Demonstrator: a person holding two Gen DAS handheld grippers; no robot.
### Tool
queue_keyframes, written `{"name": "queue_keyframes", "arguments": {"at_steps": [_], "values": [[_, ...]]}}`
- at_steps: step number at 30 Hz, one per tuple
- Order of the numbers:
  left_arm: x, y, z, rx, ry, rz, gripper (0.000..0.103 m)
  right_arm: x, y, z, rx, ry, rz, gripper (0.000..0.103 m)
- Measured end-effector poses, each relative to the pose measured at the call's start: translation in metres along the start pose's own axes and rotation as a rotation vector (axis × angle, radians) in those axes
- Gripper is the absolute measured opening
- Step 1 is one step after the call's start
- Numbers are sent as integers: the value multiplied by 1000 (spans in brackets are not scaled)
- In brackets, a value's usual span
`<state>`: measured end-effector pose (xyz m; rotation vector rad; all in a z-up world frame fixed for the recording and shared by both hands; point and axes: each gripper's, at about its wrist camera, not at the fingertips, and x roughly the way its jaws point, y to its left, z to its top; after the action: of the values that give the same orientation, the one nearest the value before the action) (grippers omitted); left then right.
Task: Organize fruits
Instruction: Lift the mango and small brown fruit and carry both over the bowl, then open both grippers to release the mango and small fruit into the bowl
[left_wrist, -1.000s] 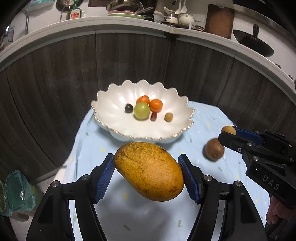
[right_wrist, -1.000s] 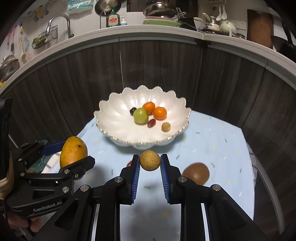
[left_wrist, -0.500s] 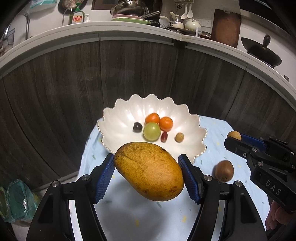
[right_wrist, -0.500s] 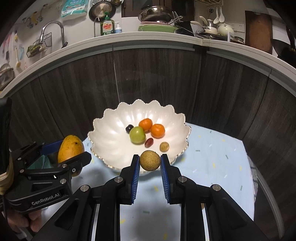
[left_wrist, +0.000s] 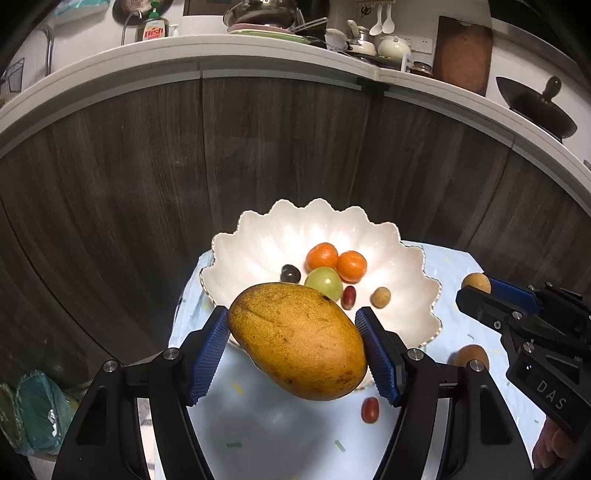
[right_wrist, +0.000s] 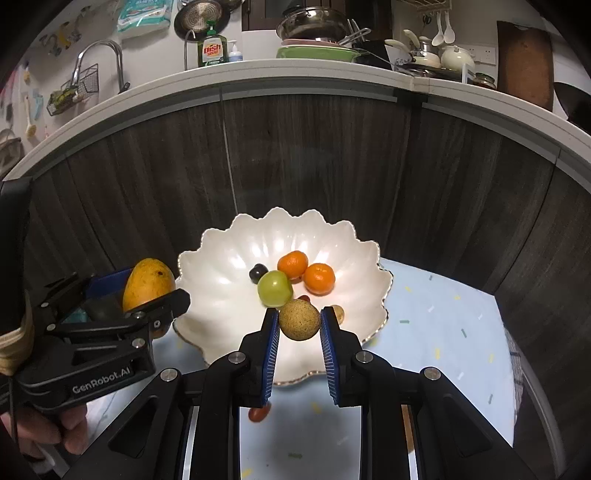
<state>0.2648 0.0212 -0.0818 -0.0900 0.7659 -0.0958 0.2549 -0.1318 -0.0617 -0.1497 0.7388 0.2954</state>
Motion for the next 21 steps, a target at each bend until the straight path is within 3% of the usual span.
{"name": "queue_keyframes", "arguments": {"at_steps": [19, 21], "values": [[35, 7, 6, 11, 36, -3, 69, 35, -2, 2, 8, 61, -12, 24], [36, 7, 7, 17, 29, -1, 62, 41, -4, 2, 18, 76, -8, 24]]}}
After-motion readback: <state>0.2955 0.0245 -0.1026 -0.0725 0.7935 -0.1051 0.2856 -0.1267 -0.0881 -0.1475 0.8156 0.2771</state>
